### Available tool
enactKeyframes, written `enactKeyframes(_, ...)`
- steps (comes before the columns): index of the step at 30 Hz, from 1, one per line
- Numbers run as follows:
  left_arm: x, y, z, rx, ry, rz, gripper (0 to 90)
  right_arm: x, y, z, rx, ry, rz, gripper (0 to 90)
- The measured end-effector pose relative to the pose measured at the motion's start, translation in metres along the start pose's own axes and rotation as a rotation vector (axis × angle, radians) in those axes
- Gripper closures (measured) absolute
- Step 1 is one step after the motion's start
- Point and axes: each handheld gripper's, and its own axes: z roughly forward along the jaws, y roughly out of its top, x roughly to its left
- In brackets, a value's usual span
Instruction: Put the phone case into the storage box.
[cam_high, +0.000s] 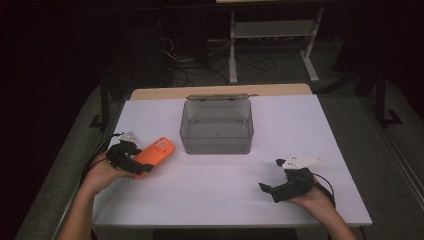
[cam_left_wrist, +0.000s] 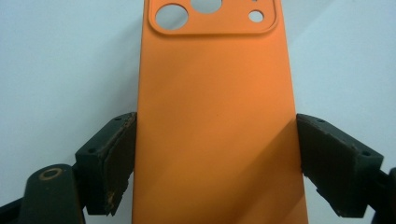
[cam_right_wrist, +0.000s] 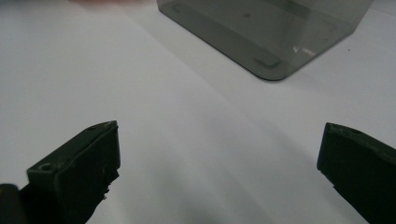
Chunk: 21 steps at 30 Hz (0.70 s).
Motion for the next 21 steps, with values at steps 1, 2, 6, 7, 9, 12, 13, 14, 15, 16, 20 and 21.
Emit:
enactKeyframes(1, 0.000, 0.000, 0.000, 0.000, 0.000, 0.000, 16.4, 0.000, 0.000, 0.000, 0.000, 0.000, 0.000, 0.0)
enactKeyframes(2, -0.002, -0.001, -0.001, -0.001, -0.007, 0.004, 16.4, 0.000, 0.000, 0.000, -0.001, 0.000, 0.000, 0.0)
enactKeyframes(6, -0.005, -0.002, -0.003, 0.000, -0.010, 0.015, 16.4, 0.000, 0.000, 0.000, -0.001, 0.000, 0.000, 0.0)
enactKeyframes(7, -0.006, -0.002, -0.003, 0.001, -0.013, 0.016, 16.4, 0.000, 0.000, 0.000, -0.001, -0.001, 0.000, 0.0)
enactKeyframes(9, -0.007, -0.003, -0.004, -0.004, -0.014, 0.019, 16.4, 0.000, 0.000, 0.000, -0.001, -0.001, 0.000, 0.0)
enactKeyframes(12, -0.013, -0.002, -0.006, -0.011, -0.018, 0.035, 16.4, 0.000, 0.000, 0.000, -0.001, -0.001, 0.000, 0.0)
enactKeyframes(13, -0.013, -0.002, -0.006, -0.011, -0.018, 0.035, 16.4, 0.000, 0.000, 0.000, -0.001, -0.001, 0.000, 0.0)
enactKeyframes(14, -0.014, -0.002, -0.006, -0.011, -0.018, 0.039, 16.4, 0.000, 0.000, 0.000, -0.001, -0.001, 0.000, 0.0)
enactKeyframes(15, -0.016, -0.002, -0.006, -0.011, -0.018, 0.045, 16.4, 0.000, 0.000, 0.000, 0.000, -0.002, -0.001, 0.0)
enactKeyframes(16, -0.019, -0.001, -0.007, -0.015, -0.030, 0.052, 16.4, 0.000, 0.000, 0.000, 0.000, -0.002, -0.001, 0.0)
enactKeyframes(20, -0.024, 0.000, -0.007, -0.014, -0.033, 0.067, 16.4, 0.000, 0.000, 0.000, -0.002, -0.002, -0.002, 0.0)
enactKeyframes(21, -0.026, 0.000, -0.007, -0.014, -0.035, 0.076, 16.4, 0.000, 0.000, 0.000, -0.001, -0.002, -0.002, 0.0)
